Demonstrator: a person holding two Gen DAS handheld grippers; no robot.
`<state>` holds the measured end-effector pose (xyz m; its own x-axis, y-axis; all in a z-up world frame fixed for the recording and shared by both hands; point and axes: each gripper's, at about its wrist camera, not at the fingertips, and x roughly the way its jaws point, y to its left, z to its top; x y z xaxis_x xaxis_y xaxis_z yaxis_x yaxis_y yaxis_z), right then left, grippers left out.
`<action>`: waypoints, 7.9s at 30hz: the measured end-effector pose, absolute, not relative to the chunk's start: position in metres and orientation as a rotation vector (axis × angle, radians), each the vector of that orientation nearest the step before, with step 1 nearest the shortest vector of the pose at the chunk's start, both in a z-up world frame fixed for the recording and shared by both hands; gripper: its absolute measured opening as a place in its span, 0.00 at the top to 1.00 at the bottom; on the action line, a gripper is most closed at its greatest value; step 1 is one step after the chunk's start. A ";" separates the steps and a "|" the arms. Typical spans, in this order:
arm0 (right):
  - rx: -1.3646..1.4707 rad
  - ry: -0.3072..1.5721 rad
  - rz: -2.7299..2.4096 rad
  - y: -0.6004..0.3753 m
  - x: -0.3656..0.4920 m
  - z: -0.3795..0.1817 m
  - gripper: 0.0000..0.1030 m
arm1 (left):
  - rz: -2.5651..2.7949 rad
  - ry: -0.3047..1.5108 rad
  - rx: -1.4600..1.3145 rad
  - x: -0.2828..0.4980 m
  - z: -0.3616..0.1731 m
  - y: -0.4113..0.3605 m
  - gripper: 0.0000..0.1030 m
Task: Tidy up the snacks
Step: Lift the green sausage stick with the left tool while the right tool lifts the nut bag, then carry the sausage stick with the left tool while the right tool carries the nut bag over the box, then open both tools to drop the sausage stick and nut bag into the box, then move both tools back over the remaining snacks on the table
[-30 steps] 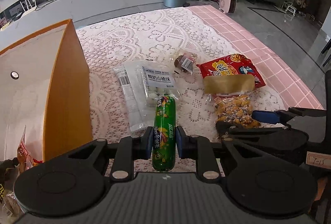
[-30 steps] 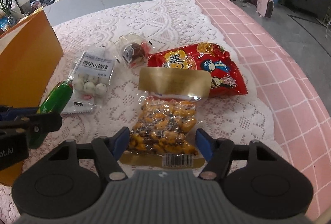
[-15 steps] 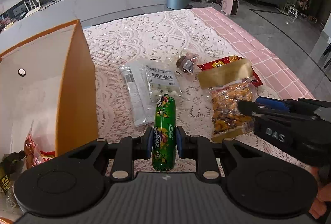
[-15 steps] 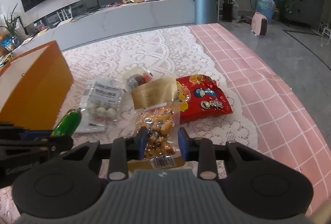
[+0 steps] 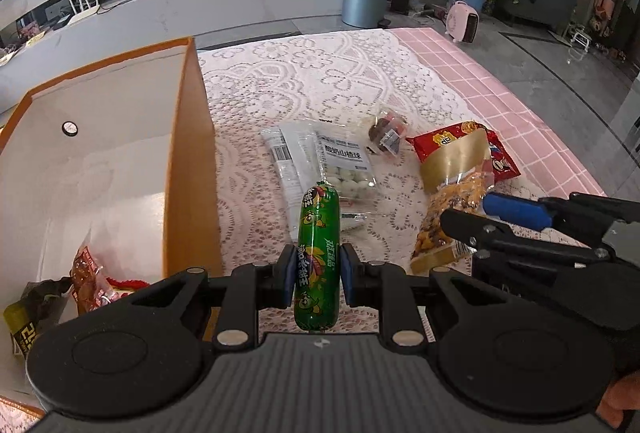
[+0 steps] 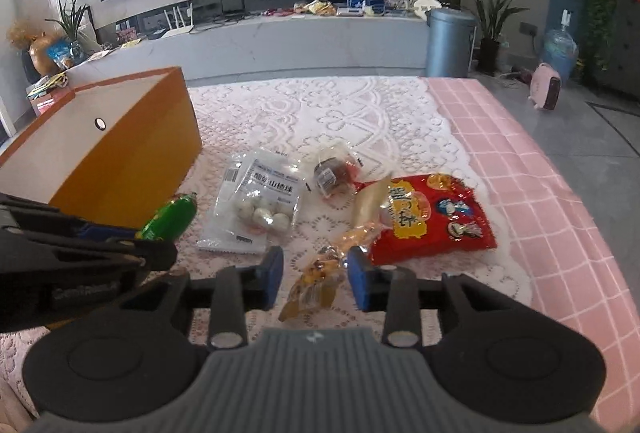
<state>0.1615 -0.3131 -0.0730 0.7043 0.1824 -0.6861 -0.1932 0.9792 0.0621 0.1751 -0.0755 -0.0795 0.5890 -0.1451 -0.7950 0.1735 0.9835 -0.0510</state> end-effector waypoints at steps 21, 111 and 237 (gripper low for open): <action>0.333 0.892 0.177 -0.363 0.190 -0.101 0.70 | -0.203 0.920 0.041 0.177 -0.081 -0.083 0.76; -0.323 0.788 0.573 -0.107 0.178 0.001 0.29 | -0.071 0.884 -0.142 0.181 -0.036 0.113 0.76; 0.112 0.697 0.019 -0.361 0.197 -0.069 0.09 | -0.207 0.891 0.036 0.223 -0.084 -0.098 0.42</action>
